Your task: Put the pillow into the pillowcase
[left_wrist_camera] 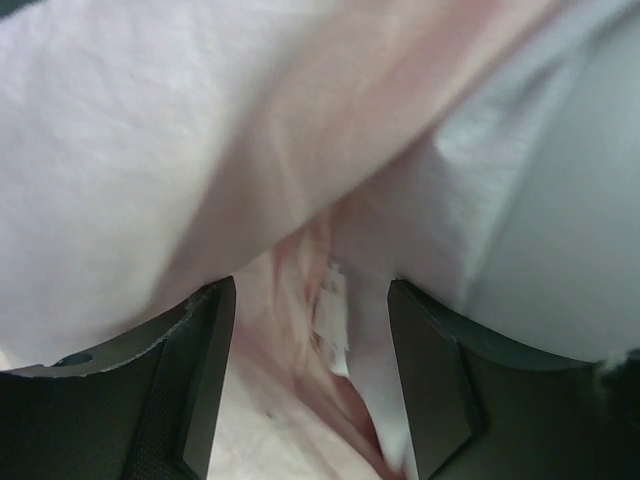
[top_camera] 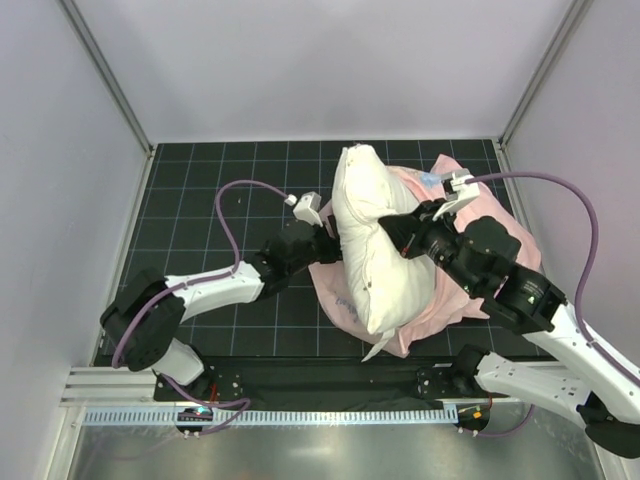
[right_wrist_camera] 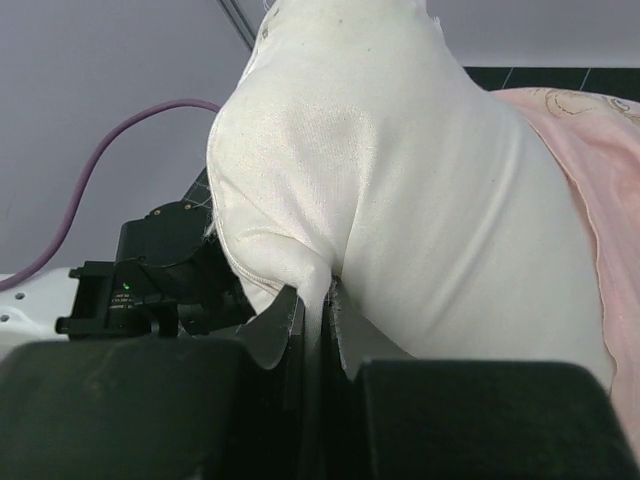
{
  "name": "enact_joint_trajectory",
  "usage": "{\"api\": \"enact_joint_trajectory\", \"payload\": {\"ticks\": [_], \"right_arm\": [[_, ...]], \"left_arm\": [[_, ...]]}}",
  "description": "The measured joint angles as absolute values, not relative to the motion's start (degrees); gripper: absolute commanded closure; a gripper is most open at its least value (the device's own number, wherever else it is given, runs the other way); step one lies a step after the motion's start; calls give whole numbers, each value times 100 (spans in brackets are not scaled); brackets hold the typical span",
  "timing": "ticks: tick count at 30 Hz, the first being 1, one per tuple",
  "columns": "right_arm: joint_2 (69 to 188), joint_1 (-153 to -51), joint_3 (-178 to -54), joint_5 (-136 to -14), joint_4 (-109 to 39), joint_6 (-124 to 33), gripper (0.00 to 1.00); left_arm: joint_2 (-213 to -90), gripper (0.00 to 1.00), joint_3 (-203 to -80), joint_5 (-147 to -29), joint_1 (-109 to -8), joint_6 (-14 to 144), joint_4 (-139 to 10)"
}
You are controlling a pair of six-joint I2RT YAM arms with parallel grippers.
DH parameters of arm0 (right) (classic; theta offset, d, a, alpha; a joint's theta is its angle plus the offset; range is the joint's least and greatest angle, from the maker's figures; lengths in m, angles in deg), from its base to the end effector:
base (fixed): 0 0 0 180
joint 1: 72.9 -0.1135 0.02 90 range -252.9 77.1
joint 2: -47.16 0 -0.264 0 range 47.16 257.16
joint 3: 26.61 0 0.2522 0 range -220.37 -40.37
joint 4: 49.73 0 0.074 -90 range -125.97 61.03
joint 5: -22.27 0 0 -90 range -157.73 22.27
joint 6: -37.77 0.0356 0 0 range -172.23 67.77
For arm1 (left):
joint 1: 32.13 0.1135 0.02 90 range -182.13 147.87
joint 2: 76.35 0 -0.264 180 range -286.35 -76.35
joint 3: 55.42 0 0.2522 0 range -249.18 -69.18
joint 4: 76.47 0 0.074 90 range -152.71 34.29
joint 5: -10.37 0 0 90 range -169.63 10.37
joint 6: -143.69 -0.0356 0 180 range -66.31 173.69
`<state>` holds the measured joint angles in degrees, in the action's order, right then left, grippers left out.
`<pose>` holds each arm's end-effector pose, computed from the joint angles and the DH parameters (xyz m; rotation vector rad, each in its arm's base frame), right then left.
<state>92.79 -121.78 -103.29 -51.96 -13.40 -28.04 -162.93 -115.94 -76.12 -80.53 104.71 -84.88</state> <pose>0.1120 0.1136 0.4223 -0.1537 1.7058 0.7333 0.2242 -0.2492 0.2330 -0.0924 2.0392 -1.0978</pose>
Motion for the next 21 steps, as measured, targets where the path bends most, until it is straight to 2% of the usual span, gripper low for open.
{"api": "enact_joint_trajectory", "payload": {"ticks": [8,11,12,14,15,17,18,21], "right_arm": [[8916,-12178,-10611,-5096,-927,-2776,96],[8767,-12178,-10650,-5076,-813,-2747,96],[8715,-12178,-10650,-5065,-778,-2732,96],[8636,-12178,-10656,-5011,-711,-2697,96],[8606,-12178,-10665,-4982,-693,-2686,96],[8597,-12178,-10674,-4910,-673,-2680,96],[8582,-12178,-10676,-4879,-663,-2680,96],[8584,-12178,-10680,-4691,-584,-2704,96]], "left_arm": [[-17010,35,-12064,-7614,-8106,10589,-8514],[-17367,47,-12469,-7606,-8174,10607,-8412],[-17500,58,-12641,-7604,-8209,10611,-8390],[-17710,71,-12912,-7593,-8272,10618,-8383],[-17769,84,-12985,-7595,-8283,10596,-8383],[-17815,95,-13041,-7577,-8313,10607,-8374],[-17806,100,-13041,-7566,-8316,10585,-8342],[-17662,100,-12998,-7444,-8318,10456,-8036]]}}
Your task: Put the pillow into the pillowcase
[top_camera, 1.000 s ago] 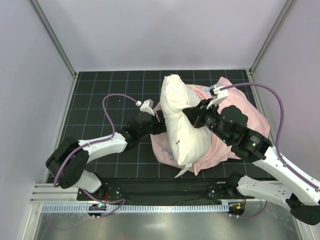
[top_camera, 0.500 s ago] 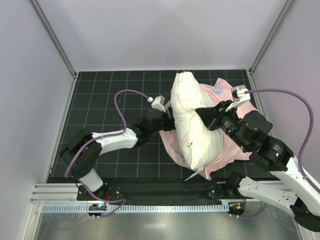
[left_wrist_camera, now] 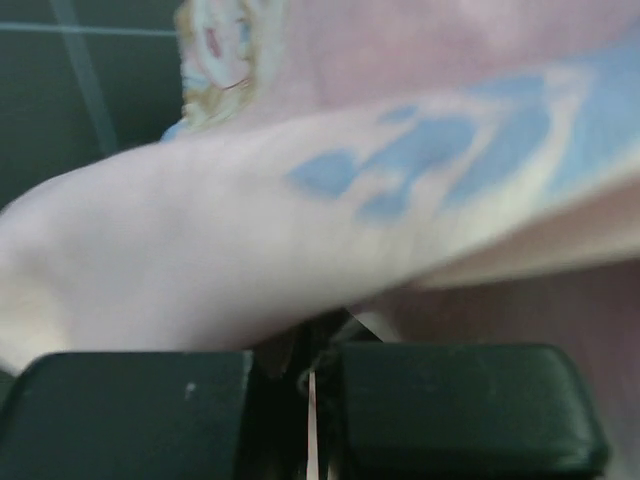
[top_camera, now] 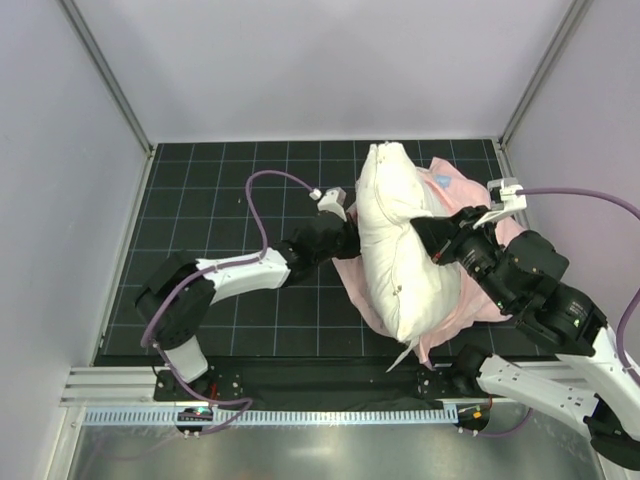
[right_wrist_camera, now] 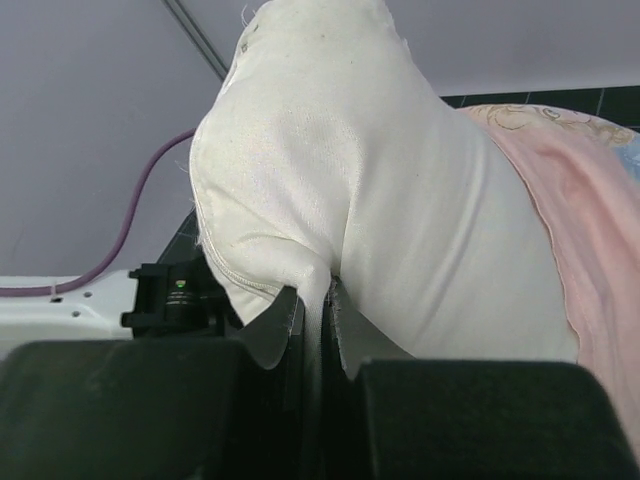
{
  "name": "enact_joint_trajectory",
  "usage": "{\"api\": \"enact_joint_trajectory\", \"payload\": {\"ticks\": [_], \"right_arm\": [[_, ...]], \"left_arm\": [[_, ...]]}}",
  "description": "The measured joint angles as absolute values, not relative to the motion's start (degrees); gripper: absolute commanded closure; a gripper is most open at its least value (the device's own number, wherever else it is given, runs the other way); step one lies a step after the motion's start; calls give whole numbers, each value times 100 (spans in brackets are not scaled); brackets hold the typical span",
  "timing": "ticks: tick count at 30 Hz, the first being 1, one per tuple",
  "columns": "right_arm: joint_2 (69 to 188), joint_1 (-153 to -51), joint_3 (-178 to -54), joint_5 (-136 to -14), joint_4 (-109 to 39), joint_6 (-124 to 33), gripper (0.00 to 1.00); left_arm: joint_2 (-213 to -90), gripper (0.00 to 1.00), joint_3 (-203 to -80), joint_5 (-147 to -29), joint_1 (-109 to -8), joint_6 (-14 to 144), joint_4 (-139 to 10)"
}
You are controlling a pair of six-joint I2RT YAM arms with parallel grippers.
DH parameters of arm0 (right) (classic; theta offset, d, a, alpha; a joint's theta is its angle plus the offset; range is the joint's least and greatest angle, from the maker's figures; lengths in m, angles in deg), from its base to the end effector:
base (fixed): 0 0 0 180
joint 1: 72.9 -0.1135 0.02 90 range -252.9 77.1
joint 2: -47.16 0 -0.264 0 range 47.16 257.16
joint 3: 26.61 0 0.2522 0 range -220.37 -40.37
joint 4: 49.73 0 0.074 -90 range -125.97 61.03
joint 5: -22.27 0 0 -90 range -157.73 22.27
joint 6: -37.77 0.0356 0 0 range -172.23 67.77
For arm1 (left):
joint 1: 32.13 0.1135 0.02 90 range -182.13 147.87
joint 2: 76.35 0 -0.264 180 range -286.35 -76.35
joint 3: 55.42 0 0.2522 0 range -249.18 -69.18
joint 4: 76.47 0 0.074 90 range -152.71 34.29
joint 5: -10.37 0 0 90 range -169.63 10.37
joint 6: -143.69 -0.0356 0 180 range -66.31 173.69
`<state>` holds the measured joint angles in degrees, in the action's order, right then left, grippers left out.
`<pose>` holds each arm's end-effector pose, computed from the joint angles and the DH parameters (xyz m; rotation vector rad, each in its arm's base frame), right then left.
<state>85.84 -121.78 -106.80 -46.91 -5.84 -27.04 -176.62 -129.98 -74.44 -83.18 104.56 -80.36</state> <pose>0.0818 0.0745 0.4412 -0.0535 1.6549 0.7030 0.2514 -0.3059 0.2232 -0.0614 2.1109 -1.0493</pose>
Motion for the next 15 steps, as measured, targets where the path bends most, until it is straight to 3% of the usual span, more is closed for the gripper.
{"api": "enact_joint_trajectory", "payload": {"ticks": [9,15], "right_arm": [[8857,-12178,-10591,-4163,-632,-2887,96],[9515,-12178,-10508,-4082,-885,-3139,96]], "left_arm": [[-15590,100,-12344,-6672,-8270,9916,-6138],[-14685,100,-11994,-6968,-8069,9691,-5179]]}}
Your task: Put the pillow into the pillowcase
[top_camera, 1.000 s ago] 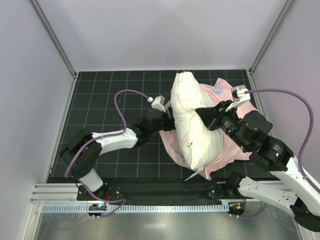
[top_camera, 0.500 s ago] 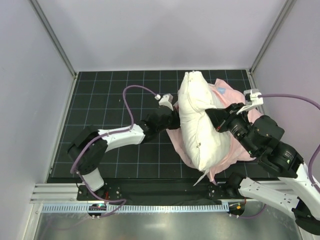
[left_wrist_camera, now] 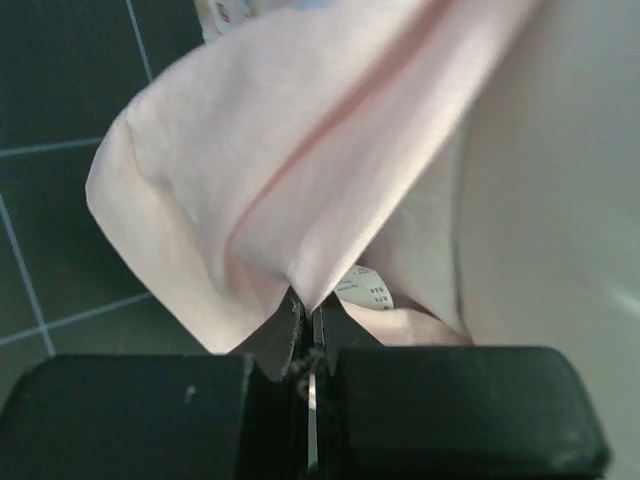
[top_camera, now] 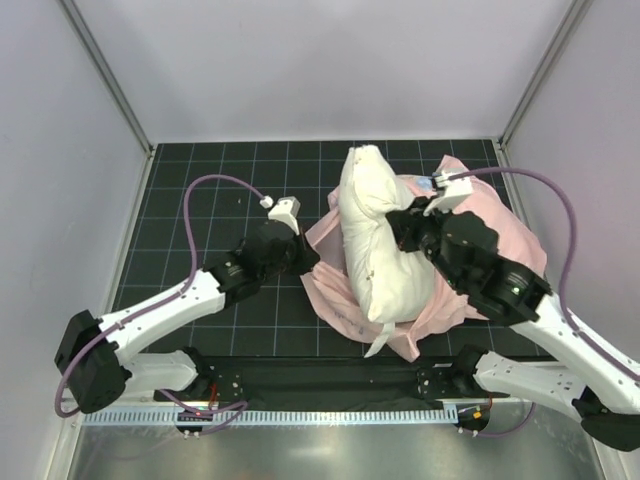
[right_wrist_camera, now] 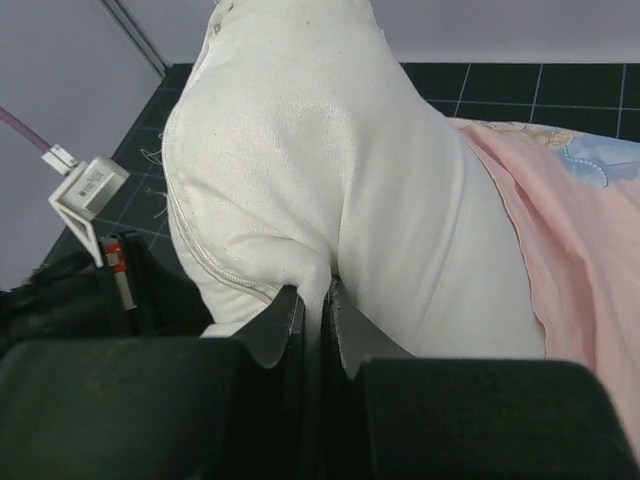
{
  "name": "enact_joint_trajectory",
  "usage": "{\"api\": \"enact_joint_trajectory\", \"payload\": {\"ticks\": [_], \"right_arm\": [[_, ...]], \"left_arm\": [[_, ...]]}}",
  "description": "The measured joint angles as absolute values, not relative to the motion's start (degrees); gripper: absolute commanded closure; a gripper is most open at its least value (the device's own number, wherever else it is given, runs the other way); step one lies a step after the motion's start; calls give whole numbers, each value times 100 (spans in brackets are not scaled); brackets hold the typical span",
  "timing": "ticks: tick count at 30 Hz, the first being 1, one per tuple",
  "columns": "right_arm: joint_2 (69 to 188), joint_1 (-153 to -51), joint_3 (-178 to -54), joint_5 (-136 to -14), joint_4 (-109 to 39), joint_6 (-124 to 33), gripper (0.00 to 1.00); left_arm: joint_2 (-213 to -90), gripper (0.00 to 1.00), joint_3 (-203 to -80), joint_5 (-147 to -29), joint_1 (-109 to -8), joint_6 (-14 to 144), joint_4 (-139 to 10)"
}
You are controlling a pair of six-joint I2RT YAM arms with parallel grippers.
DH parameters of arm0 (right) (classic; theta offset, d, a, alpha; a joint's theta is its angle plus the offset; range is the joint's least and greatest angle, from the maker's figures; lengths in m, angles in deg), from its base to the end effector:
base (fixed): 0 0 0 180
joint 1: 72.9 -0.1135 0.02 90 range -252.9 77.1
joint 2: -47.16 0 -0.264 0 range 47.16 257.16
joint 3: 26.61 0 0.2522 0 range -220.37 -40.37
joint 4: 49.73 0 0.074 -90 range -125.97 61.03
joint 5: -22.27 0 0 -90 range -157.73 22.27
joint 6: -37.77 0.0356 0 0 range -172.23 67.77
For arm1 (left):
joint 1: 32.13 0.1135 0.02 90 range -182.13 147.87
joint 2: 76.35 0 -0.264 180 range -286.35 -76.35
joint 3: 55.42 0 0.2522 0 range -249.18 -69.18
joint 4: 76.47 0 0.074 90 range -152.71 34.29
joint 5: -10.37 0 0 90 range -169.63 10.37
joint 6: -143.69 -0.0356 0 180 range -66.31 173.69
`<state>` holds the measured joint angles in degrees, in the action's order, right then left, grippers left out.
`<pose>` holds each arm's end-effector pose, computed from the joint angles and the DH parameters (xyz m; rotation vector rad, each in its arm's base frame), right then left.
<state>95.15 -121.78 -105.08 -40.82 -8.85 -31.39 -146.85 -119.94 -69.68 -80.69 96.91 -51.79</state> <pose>0.1204 0.1135 0.4185 -0.0842 1.7549 0.4823 0.1876 -0.2032 0.2805 -0.0065 2.1952 -0.7640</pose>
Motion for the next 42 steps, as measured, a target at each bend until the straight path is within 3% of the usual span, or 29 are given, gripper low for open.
{"api": "enact_joint_trajectory", "payload": {"ticks": [6,10,15,21,31,42], "right_arm": [[10005,-12187,-9317,-4805,-1965,-3484,96],[10289,-12231,-8691,-5697,-2606,-3608,96],[10667,-12318,-8523,-6667,-3270,-3724,96],[11904,-12513,-9013,-7349,-3303,-3842,96],[13864,-12545,-10287,-6792,-3025,-3462,96],[14398,-12600,-10586,-5988,-2754,-3062,96]], "left_arm": [[-13808,100,-11909,-7562,-7610,9671,-4503],[-13349,100,-11896,-8279,-6751,9669,-4123],[-13284,100,-11852,-8919,-6025,9667,-3758],[-13354,100,-11885,-9470,-5997,9752,-3719],[-13765,100,-12480,-9505,-5946,9962,-3277],[-13793,100,-13306,-9442,-5944,9993,-2578]]}}
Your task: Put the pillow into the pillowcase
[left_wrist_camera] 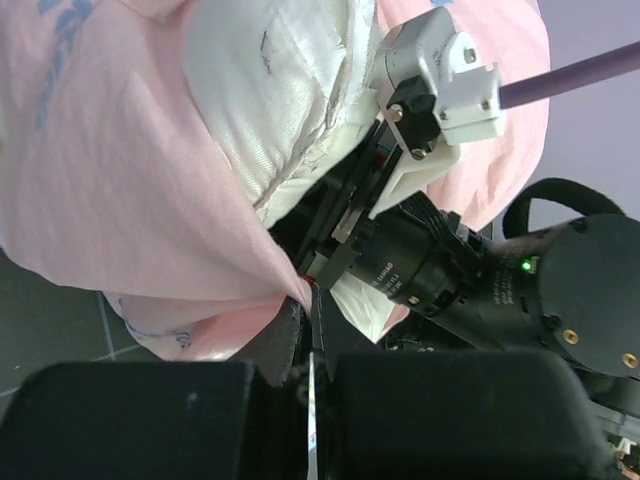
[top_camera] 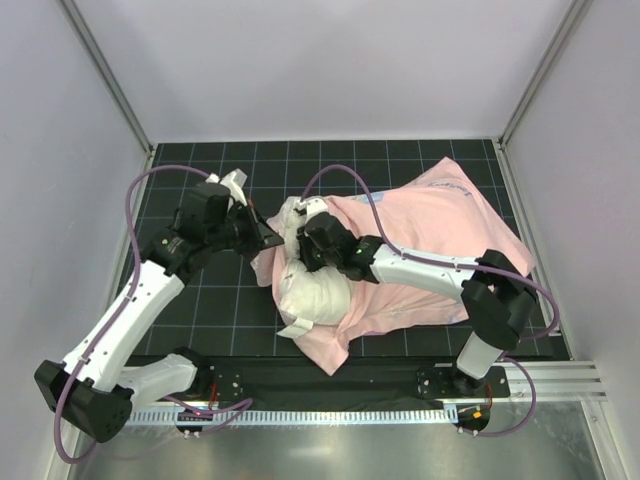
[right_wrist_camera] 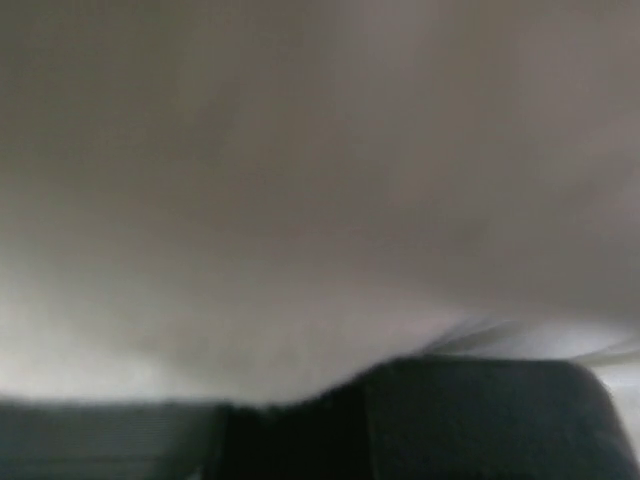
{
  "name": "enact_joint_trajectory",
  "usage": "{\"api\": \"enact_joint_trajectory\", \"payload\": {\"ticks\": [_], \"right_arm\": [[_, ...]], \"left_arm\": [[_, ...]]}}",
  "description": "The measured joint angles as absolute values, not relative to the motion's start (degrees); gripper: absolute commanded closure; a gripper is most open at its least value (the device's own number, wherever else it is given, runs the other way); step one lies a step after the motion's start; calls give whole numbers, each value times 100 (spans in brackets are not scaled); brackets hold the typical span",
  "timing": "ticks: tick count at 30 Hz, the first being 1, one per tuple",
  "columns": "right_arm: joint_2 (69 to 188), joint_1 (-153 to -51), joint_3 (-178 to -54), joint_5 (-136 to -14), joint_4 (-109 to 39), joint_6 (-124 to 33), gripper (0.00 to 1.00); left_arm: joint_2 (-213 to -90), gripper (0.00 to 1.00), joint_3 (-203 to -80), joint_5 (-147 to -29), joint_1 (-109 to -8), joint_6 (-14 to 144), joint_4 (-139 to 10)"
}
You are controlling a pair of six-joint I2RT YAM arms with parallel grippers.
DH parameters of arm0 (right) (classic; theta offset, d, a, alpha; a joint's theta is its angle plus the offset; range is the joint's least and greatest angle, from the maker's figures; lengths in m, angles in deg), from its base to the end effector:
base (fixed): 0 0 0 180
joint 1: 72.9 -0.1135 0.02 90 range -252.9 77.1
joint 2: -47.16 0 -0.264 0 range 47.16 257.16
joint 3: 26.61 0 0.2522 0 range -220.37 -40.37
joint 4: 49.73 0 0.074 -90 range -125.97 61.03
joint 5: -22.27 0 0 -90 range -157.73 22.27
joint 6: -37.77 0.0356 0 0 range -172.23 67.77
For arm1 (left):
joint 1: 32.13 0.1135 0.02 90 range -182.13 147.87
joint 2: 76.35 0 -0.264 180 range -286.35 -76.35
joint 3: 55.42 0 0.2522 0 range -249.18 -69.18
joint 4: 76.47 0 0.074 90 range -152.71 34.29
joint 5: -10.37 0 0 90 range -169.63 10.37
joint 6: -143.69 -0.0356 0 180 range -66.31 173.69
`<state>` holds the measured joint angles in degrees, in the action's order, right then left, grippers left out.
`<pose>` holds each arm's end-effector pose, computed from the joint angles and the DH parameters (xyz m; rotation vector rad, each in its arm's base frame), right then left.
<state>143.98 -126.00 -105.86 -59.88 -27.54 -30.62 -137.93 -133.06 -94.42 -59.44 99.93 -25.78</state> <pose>0.2295 0.2976 0.2296 -0.5560 2.2463 0.5318 0.1966 -0.1117 0.3538 -0.2267 2.3244 -0.9741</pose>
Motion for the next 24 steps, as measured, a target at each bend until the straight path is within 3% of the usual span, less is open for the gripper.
{"api": "enact_joint_trajectory", "payload": {"ticks": [9,12,16,24], "right_arm": [[14020,-12646,-10112,-5712,-3016,-2802,96],[13821,-12698,-9985,-5618,-3010,-2760,84],[13185,-12746,-9684,-5614,-2923,-2695,55],[11775,-12810,-9524,-5808,-2391,-2769,31]], "left_arm": [[-13776,100,-13760,-9409,-5977,9960,-2119],[-13758,100,-13760,-9468,-5981,9973,-2121],[-13668,100,-13760,-9595,-5988,9973,-2143],[-13511,100,-13437,-9848,-6018,9977,-2702]]}}
